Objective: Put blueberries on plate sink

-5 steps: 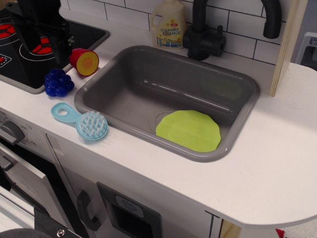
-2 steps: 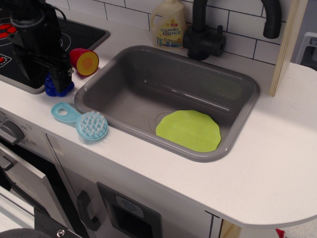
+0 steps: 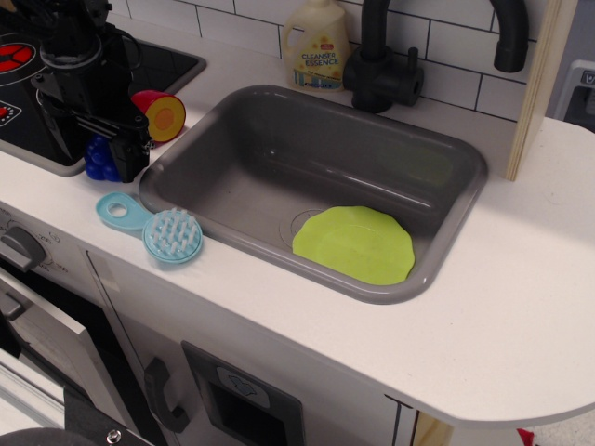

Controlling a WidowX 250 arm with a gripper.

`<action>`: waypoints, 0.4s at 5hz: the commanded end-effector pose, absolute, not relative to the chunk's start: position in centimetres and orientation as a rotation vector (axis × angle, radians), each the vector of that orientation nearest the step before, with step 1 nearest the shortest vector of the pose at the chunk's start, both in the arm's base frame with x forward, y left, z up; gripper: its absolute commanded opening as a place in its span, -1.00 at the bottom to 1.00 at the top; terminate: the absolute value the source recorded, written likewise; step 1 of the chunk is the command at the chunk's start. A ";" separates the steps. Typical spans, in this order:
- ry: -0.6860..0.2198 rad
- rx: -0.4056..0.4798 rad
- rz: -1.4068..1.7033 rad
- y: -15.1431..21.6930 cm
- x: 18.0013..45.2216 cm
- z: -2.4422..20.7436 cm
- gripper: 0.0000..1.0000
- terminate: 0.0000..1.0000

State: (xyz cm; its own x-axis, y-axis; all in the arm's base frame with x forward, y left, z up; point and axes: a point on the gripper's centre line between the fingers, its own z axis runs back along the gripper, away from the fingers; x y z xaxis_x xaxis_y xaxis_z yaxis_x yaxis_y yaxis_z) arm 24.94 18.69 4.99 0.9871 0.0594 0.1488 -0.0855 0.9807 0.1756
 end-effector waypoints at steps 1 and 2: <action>-0.192 0.219 0.079 18.7 25.3 5.5 -1.00 -1.00; -0.201 0.231 0.091 18.8 25.5 5.3 -1.00 -1.00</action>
State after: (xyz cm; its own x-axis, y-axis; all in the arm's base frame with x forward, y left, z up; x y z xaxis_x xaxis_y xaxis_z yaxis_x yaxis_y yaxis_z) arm 25.31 18.75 4.60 0.9791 0.0716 0.1902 -0.1116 0.9715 0.2091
